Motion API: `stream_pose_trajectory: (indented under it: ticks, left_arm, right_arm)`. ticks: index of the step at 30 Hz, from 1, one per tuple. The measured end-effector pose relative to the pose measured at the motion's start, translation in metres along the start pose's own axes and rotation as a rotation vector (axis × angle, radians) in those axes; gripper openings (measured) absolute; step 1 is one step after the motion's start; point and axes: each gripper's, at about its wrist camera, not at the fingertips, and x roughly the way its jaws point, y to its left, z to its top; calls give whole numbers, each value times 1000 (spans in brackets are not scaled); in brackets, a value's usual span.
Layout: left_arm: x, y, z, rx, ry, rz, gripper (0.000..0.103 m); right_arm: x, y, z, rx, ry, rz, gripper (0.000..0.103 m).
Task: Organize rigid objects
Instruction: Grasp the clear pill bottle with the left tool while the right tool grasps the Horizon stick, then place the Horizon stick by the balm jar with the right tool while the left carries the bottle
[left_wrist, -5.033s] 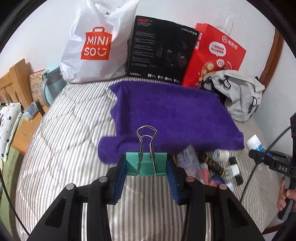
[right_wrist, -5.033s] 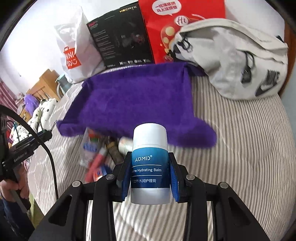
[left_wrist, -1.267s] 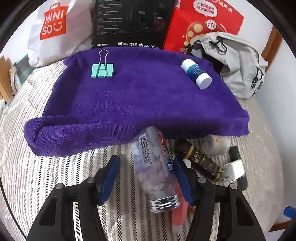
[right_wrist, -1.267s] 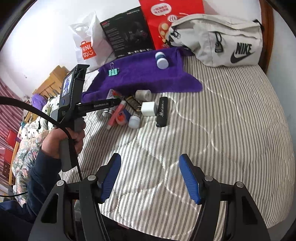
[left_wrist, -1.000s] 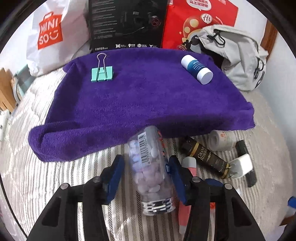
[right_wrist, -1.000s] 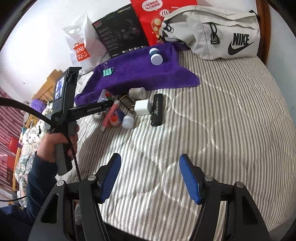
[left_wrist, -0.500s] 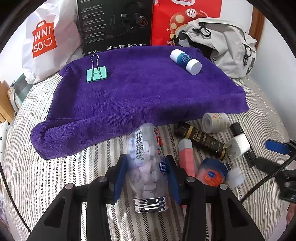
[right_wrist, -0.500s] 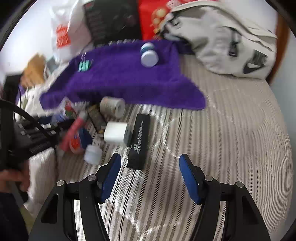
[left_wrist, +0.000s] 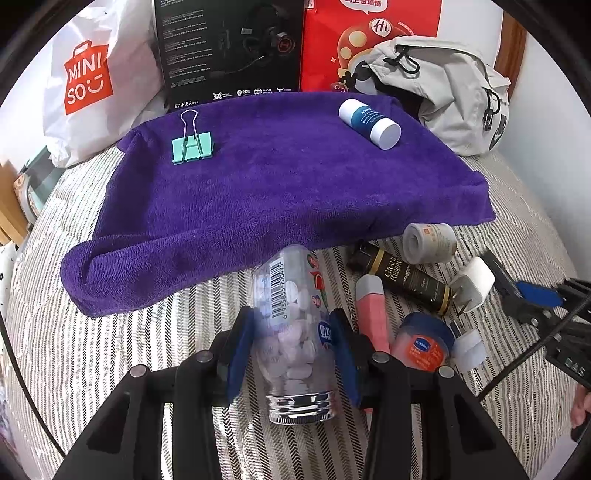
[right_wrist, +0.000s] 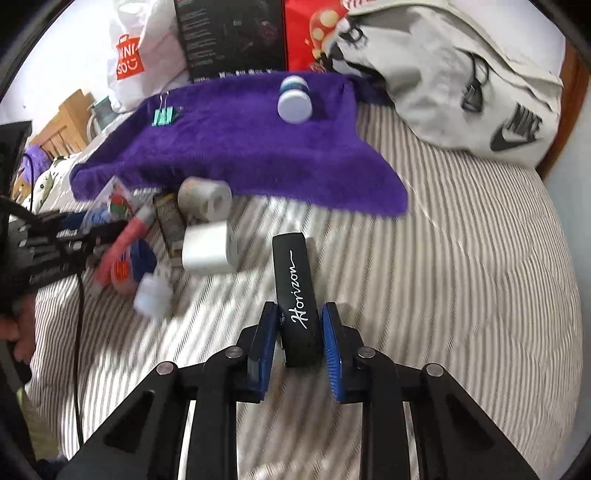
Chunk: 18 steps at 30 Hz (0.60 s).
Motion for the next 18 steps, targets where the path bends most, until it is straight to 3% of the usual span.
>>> stream_pose_trajectory:
  ticks: [9, 15, 18]
  left_arm:
    - [0, -1, 0, 4, -7, 17, 40]
    - [0, -2, 1, 31, -8, 19, 40]
    - [-1, 0, 1, 18, -10, 5, 40]
  right_arm:
    - [5, 2, 4, -20, -10, -13, 32]
    - [6, 6, 2, -73, -27, -23, 31]
    - [4, 4, 3, -50, -15, -4, 23]
